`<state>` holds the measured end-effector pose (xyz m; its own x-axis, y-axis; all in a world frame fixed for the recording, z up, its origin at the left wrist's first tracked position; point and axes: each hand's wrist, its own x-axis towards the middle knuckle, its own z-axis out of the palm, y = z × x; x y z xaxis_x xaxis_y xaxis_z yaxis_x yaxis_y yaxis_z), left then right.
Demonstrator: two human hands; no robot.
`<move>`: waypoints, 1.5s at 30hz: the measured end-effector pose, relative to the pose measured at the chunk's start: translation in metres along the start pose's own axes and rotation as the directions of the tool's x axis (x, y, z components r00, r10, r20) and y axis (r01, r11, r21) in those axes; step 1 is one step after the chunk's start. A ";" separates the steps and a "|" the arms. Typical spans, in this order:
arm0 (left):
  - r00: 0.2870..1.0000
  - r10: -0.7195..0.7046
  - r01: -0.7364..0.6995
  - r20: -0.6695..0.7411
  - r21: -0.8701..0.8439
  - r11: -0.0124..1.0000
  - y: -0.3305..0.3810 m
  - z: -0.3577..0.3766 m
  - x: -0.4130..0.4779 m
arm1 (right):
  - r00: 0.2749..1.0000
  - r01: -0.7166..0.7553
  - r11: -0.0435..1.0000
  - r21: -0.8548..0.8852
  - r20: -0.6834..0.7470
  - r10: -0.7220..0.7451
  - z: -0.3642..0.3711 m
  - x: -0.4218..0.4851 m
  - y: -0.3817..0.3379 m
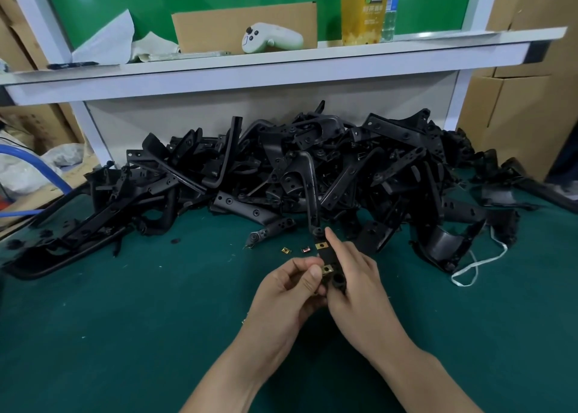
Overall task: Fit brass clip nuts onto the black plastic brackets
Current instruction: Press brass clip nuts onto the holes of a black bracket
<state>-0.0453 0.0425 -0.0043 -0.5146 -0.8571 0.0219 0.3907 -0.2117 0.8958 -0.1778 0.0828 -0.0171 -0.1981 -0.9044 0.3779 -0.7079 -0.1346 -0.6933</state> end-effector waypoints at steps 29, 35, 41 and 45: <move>0.998 -0.067 0.067 0.004 0.002 0.998 0.001 -0.002 0.002 | 0.997 0.000 1.000 -0.007 0.079 0.000 -0.001 -0.002 -0.003; 0.999 -0.030 0.031 -0.018 0.079 0.996 -0.002 -0.002 0.003 | 0.996 0.014 1.000 -0.021 0.091 -0.012 -0.001 -0.002 -0.003; 0.999 -0.006 0.015 -0.050 0.183 0.983 -0.001 -0.003 0.001 | 0.994 0.024 0.999 -0.044 0.104 -0.020 0.000 -0.001 -0.003; 0.997 0.010 0.008 -0.082 0.214 0.977 0.002 -0.004 0.002 | 0.996 0.048 0.996 -0.075 0.084 -0.041 -0.001 -0.001 -0.002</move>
<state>-0.0421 0.0386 -0.0045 -0.4468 -0.8946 -0.0057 0.2145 -0.1134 0.9701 -0.1765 0.0843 -0.0156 -0.1109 -0.9290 0.3531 -0.7654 -0.1468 -0.6266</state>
